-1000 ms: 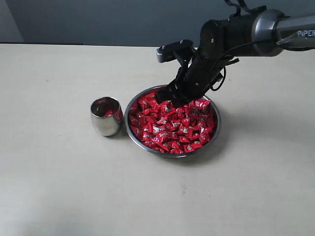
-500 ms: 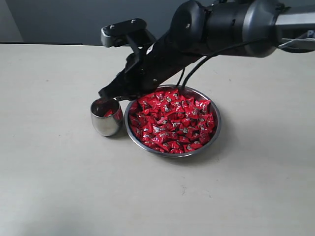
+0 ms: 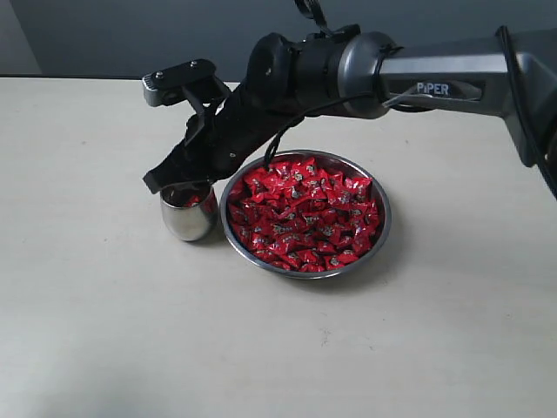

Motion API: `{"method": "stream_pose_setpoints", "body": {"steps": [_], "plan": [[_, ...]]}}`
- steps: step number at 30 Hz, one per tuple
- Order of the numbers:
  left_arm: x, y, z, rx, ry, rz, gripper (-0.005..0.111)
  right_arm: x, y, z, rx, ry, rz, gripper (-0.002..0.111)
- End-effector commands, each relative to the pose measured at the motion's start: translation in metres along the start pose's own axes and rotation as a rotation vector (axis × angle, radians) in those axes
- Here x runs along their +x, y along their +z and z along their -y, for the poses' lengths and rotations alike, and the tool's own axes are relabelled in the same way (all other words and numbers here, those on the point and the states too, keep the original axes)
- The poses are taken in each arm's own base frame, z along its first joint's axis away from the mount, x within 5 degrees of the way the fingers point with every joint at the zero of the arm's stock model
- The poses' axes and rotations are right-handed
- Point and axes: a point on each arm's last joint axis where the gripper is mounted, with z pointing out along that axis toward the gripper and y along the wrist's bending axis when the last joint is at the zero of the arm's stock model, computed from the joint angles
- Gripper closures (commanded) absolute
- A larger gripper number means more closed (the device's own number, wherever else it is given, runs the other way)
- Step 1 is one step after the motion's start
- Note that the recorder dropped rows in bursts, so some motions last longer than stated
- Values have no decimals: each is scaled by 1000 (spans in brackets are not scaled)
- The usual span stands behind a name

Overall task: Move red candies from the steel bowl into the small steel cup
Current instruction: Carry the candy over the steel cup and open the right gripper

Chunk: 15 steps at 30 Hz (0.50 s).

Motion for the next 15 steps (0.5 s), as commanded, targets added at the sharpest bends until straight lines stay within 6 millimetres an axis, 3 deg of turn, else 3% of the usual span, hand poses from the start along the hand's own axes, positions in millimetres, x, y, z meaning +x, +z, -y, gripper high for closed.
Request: {"method": "stream_pose_setpoints", "body": {"steps": [1,3,15], "plan": [[-3,-1,0,6,2,19,106,-1,0,3,32,-24,-9,67],[-3,-1,0,6,2,19,106,-1,-1,5,52,-31,-21,63],[-3,-1,0,6,2,19,106,-9,-19,2,84,-54,2,69]]}}
